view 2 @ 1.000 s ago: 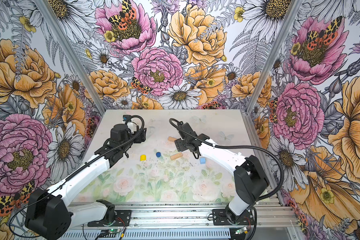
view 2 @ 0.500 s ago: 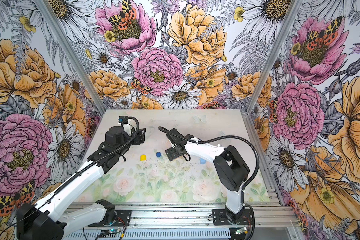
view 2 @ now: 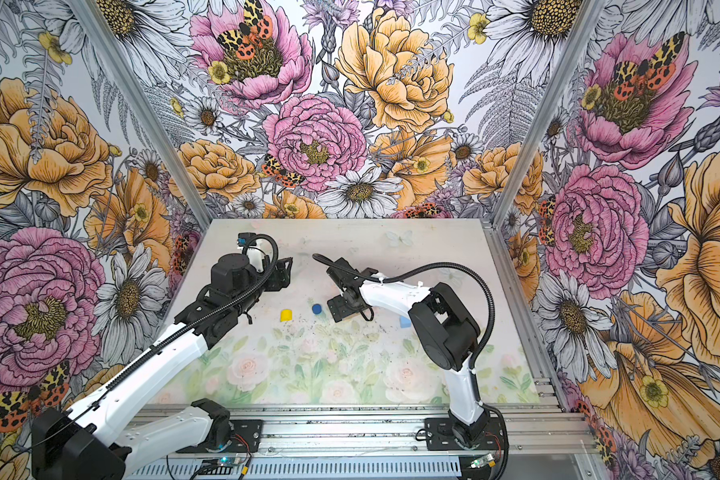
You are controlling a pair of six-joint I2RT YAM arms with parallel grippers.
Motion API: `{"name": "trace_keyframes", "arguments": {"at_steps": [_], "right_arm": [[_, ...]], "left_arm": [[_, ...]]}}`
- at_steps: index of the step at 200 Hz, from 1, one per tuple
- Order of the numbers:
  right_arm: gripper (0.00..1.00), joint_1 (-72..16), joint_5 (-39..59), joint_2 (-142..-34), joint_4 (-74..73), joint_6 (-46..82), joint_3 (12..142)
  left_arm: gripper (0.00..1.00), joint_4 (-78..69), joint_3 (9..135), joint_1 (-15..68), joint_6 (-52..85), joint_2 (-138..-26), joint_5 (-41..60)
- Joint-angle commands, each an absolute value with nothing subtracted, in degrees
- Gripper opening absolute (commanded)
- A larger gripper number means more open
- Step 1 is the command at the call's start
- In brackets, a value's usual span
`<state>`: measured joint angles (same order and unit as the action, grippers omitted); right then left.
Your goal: Build the wood block tower
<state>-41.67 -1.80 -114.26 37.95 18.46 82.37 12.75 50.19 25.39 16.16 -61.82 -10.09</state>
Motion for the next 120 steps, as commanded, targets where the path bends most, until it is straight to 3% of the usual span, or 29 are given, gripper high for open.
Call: {"name": "trace_keyframes", "arguments": {"at_steps": [1, 120], "right_arm": [[0.94, -41.66, -2.77, -115.62, 38.23, 19.51, 83.52], [0.91, -40.52, -3.87, -118.1, 38.23, 22.16, 83.41]], "left_arm": [[0.8, 13.36, 49.53, 25.88, 16.4, -60.69, -11.34], [0.8, 13.71, 49.04, 26.18, 16.09, -60.11, -11.6]]}}
